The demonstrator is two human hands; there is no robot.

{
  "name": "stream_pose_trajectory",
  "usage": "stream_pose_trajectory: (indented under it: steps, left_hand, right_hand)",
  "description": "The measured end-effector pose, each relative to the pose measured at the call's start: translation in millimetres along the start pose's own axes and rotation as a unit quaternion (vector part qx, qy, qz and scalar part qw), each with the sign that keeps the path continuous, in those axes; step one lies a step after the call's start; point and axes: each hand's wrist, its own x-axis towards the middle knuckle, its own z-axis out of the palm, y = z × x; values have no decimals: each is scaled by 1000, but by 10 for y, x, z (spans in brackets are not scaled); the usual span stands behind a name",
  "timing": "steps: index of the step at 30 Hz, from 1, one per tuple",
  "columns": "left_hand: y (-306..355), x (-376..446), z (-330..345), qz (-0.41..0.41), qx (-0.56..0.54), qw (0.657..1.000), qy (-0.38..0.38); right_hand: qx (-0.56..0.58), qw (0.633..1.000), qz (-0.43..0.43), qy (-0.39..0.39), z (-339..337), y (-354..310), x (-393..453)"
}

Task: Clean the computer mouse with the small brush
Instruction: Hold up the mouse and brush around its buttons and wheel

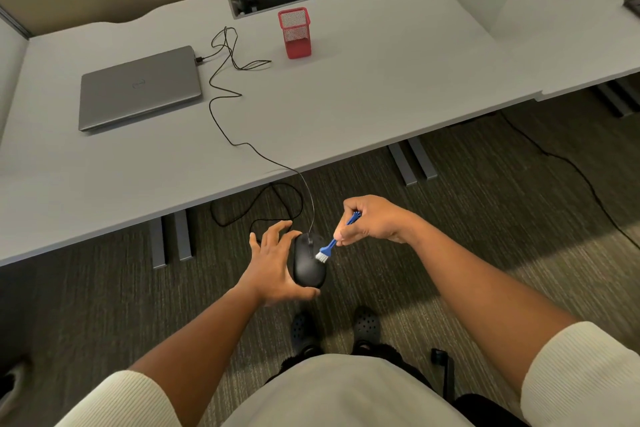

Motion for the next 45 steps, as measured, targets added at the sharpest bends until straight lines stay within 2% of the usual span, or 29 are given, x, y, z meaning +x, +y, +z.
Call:
stream_pose_trajectory:
  steps: [2, 8, 11, 13, 15, 20, 21, 24, 25, 27, 30, 32, 34, 35, 36, 38, 40, 42, 44, 45]
  left_hand:
    - [11, -6, -16, 6, 15, 1000, 2]
    - [161, 34, -74, 57, 110, 992, 20]
    - [217, 40, -89, 67, 154, 985, 31]
    - [232, 40, -104, 70, 177, 981, 34]
    - [232, 41, -124, 71, 192, 978, 37]
    - [249, 45, -142, 80, 220, 971, 38]
    - [257, 48, -140, 79, 221, 971, 38]
    - [285, 61, -132, 76, 225, 971, 34]
    - [295, 64, -130, 75, 227, 970, 34]
    - [311, 71, -129, 75, 228, 970, 36]
    - [311, 72, -117, 74, 225, 971, 39]
    - [309, 79, -113, 69, 222, 972, 37]
    - [312, 91, -111, 61, 230, 971, 31]
    - [317, 96, -111, 58, 234, 970, 30]
    - [322, 102, -111, 56, 234, 970, 31]
    - [329, 107, -112, 51, 224, 973, 35]
    - [337, 103, -114, 47, 217, 974, 39]
    - [340, 96, -113, 45, 212, 975, 44]
    - [340, 94, -109, 43, 202, 977, 49]
    - [341, 95, -108, 42, 200, 978, 49]
  right_hand:
    - [17, 1000, 2, 13, -1, -32, -2]
    - [-90, 974, 4, 208, 115, -35, 94]
    - [-73, 976, -1, 204, 187, -65, 124]
    - [-2, 986, -5, 168, 214, -129, 127]
    - [37, 986, 2, 164, 217, -177, 137]
    - [-138, 951, 37, 274, 240, -185, 153]
    - [-126, 955, 33, 265, 239, -197, 147]
    - [-3, 986, 17, 166, 249, -262, 108]
    - [-6, 988, 16, 157, 267, -282, 94]
    - [-92, 975, 19, 203, 298, -299, 104]
    - [-221, 936, 12, 274, 311, -338, 106]
    - [-178, 958, -6, 225, 279, -360, 91]
    - [-117, 984, -17, 131, 287, -403, 26]
    - [-135, 985, -21, 105, 306, -412, 5]
    - [-167, 980, -23, 104, 324, -413, 4]
    - [-221, 961, -33, 165, 350, -404, 33]
    - [-230, 945, -44, 227, 352, -420, 57]
    - [-221, 940, -46, 256, 332, -439, 63]
    - [-169, 959, -40, 224, 314, -442, 43]
    - [-138, 973, -33, 184, 318, -435, 22]
